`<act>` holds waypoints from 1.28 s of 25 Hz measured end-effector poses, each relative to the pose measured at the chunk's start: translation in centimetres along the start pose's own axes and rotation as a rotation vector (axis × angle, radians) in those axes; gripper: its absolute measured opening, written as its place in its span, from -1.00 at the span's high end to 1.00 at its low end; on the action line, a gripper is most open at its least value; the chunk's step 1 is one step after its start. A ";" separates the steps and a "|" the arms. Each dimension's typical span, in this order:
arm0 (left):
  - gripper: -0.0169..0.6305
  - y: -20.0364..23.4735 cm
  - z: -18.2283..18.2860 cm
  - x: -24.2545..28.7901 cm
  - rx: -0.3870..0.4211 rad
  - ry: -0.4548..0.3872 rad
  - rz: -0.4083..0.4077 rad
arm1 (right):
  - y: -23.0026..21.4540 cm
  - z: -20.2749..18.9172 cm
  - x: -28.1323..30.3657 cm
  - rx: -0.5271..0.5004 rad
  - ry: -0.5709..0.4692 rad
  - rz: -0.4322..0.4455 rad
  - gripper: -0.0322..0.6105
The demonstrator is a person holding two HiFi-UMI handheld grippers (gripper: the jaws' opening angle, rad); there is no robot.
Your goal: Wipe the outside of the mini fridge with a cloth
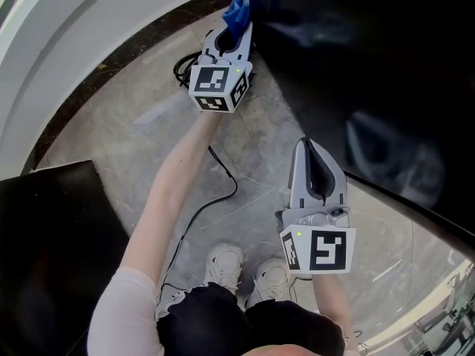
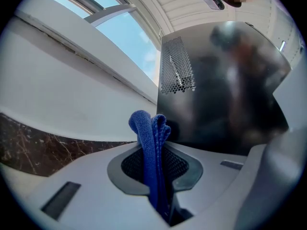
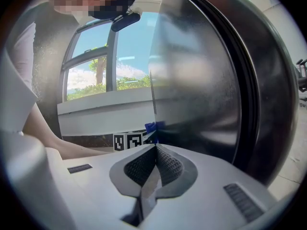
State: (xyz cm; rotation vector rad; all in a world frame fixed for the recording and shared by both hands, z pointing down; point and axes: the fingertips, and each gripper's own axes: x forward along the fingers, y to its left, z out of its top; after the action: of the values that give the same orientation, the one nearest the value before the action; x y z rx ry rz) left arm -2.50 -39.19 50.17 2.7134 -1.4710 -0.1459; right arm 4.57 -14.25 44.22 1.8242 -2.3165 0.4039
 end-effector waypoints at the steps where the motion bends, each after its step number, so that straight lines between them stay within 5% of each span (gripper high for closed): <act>1: 0.77 -0.2 0.2 -0.1 0.000 -0.004 -0.007 | 0.1 0.0 0.0 0.000 0.000 0.003 0.87; 10: 0.77 -4.1 2.5 -2.4 0.022 -0.042 -0.122 | 1.3 0.9 -0.6 -0.006 -0.015 0.026 0.87; 22: 0.77 -11.6 5.4 -7.4 -0.065 -0.091 -0.192 | 0.6 2.4 -4.2 -0.028 -0.056 -0.018 0.87; 28: 0.77 -16.6 7.1 -10.6 0.041 -0.114 -0.267 | -0.3 2.9 -6.7 -0.019 -0.087 -0.062 0.87; 32: 0.77 -20.6 8.3 -13.1 0.040 -0.176 -0.334 | -0.7 2.8 -8.4 -0.014 -0.090 -0.079 0.87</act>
State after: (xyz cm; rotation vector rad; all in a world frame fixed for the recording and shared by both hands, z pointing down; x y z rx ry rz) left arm 6.67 -17.00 40.80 3.0259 -1.0481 -0.3803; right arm 7.34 -7.47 39.17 1.9583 -2.2888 0.2997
